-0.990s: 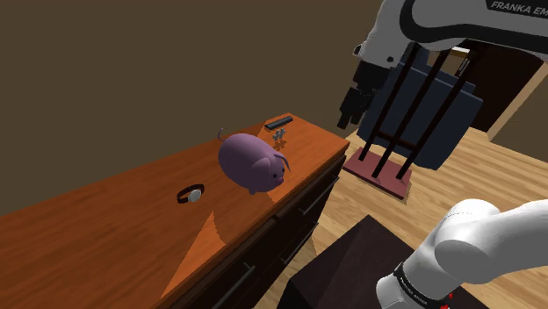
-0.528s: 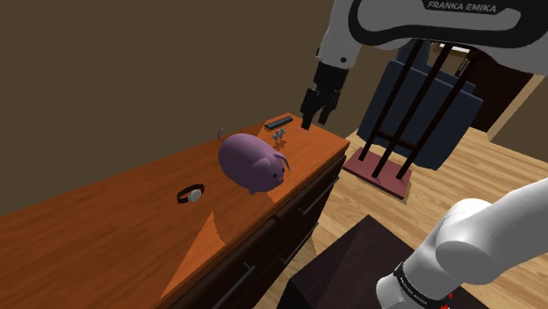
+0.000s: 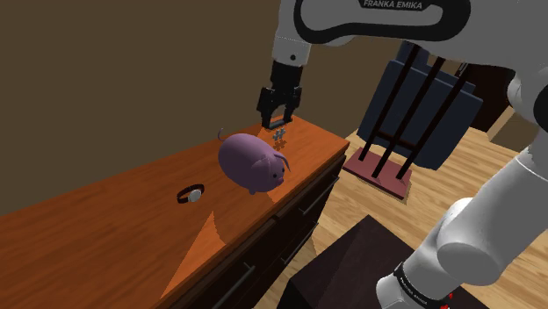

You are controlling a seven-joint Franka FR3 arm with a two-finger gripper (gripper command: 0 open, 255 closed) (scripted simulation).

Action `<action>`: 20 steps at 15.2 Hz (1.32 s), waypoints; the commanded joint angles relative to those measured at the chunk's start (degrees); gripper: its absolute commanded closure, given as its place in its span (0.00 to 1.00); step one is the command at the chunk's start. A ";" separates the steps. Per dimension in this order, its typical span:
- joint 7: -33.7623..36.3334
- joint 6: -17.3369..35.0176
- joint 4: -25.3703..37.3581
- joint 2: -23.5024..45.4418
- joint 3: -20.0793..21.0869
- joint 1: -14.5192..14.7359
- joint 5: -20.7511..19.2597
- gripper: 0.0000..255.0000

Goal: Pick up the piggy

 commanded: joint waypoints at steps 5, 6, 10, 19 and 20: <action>6.41 -1.99 15.25 15.25 2.74 3.26 -4.66 0.00; 7.37 -2.77 18.41 18.01 2.99 4.04 -5.55 0.00; 10.64 -7.45 33.73 30.16 3.32 8.07 -9.23 0.00; 10.82 -2.00 29.12 31.22 3.06 8.19 -9.48 0.00; 10.82 -2.00 29.10 31.21 3.06 8.18 -9.48 0.00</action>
